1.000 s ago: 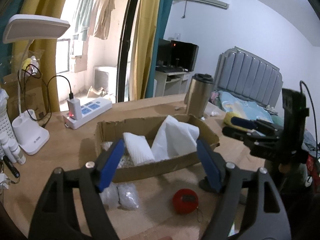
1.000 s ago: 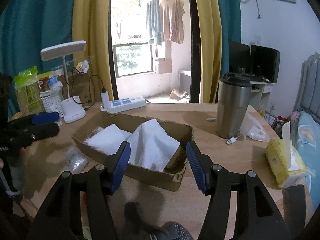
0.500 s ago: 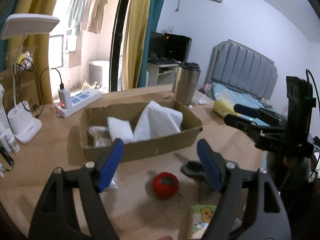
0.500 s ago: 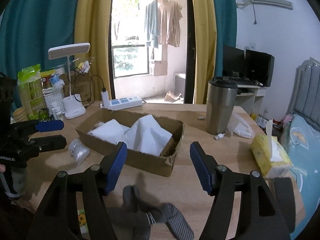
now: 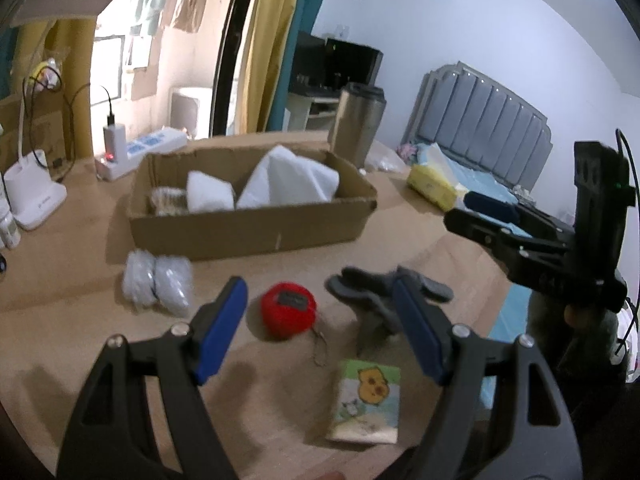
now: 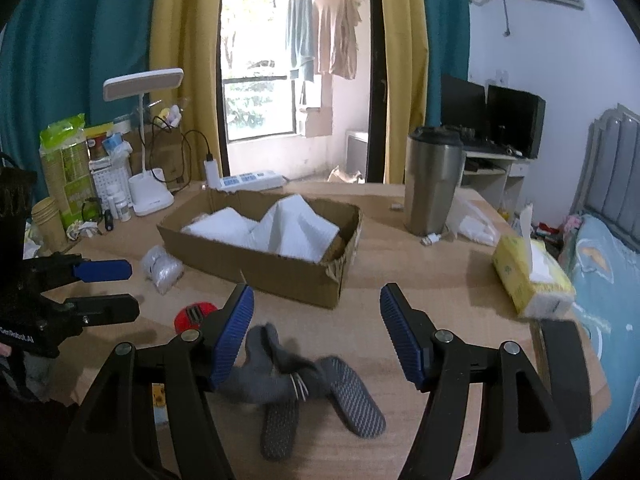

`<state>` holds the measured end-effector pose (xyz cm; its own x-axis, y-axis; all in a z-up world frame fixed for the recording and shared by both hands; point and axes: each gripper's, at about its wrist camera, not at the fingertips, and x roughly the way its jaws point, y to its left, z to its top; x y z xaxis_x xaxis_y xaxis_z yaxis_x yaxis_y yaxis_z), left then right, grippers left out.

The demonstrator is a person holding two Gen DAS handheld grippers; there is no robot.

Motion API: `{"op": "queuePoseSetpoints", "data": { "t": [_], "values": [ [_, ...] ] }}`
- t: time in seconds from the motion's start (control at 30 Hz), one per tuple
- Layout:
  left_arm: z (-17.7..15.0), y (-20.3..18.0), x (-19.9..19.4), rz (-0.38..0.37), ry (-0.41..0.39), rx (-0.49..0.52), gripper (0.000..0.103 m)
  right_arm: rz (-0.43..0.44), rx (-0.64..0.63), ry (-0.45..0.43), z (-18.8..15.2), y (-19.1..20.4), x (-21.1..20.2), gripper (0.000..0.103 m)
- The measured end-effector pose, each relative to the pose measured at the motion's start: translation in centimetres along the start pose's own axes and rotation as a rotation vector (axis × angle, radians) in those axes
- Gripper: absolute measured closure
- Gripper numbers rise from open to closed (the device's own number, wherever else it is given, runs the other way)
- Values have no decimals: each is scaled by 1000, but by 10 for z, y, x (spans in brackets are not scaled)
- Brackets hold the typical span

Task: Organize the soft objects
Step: 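Grasp the grey dotted socks with the right tool while the left tool grasps the cartoon tissue pack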

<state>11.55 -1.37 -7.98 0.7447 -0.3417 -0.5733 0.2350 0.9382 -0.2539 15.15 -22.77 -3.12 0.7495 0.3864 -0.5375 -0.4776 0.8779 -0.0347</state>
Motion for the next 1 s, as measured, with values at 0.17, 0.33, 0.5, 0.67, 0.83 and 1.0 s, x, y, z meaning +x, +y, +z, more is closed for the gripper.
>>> {"op": "queuePoseSetpoints", "data": {
  "t": [0.17,0.33,0.5,0.67,0.83,1.0],
  "values": [
    [-10,-10,7,-8,46,2,26,4,16,13,-9,-1,-5,34],
    [-20,-14,14,-17,96,-16,26,21,20,29,-18,2,-5,34],
    [-31,-19,23,-23,151,-22,26,25,33,48,-27,0,-1,34],
    [-42,-29,32,-53,220,8,26,14,54,58,-30,-5,1,34],
    [-49,-34,37,-53,269,36,26,12,62,59,-33,-7,1,34],
    [-54,-31,43,-40,302,48,26,16,67,61,-34,-7,1,34]
  ]
}}
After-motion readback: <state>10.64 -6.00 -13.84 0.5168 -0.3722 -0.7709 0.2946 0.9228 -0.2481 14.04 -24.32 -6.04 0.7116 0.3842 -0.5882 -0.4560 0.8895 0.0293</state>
